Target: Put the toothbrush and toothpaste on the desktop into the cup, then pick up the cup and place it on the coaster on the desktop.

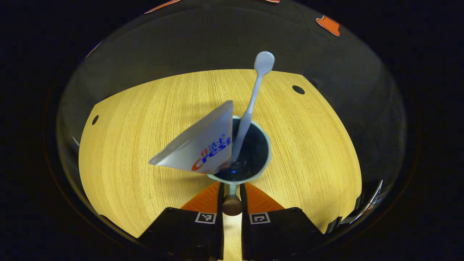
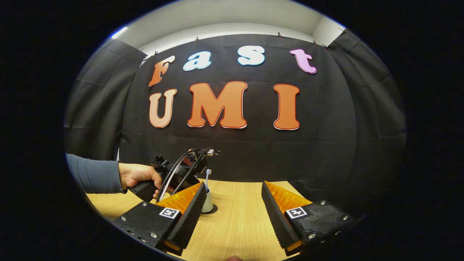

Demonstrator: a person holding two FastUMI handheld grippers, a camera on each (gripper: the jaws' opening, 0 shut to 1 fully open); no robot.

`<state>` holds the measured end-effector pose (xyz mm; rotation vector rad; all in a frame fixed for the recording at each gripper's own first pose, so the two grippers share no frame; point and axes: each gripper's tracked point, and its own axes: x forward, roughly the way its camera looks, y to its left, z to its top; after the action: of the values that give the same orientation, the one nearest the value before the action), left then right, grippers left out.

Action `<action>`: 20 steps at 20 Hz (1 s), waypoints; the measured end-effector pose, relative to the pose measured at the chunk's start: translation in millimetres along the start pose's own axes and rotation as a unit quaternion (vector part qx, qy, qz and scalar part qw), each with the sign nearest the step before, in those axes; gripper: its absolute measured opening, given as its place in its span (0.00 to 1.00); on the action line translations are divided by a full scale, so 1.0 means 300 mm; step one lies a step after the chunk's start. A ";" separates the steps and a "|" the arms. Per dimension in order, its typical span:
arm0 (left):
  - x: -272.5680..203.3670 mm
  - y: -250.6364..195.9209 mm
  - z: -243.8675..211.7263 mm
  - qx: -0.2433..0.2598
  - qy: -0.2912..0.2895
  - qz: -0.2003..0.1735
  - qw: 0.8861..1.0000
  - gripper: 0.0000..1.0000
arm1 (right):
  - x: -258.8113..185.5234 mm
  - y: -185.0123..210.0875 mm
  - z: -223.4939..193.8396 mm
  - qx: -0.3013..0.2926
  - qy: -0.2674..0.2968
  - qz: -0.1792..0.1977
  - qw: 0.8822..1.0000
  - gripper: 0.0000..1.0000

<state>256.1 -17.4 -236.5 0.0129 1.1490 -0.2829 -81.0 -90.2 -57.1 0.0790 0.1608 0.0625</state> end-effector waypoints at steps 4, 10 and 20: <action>0.003 0.005 0.004 0.007 0.002 -0.003 1.000 0.19 | 0.003 0.019 -0.020 0.002 0.004 0.010 1.000 0.91; -0.016 0.027 0.032 0.024 -0.013 -0.020 0.999 0.26 | 0.014 0.029 -0.032 0.009 0.010 0.008 1.000 0.91; -0.190 0.171 0.005 0.054 -0.085 0.006 0.995 1.00 | 0.082 0.055 -0.010 0.000 0.011 0.011 1.000 0.94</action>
<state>247.5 44.2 -191.5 0.0900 0.9641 -0.3301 -58.3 -71.8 -62.5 0.0804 0.1816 0.0860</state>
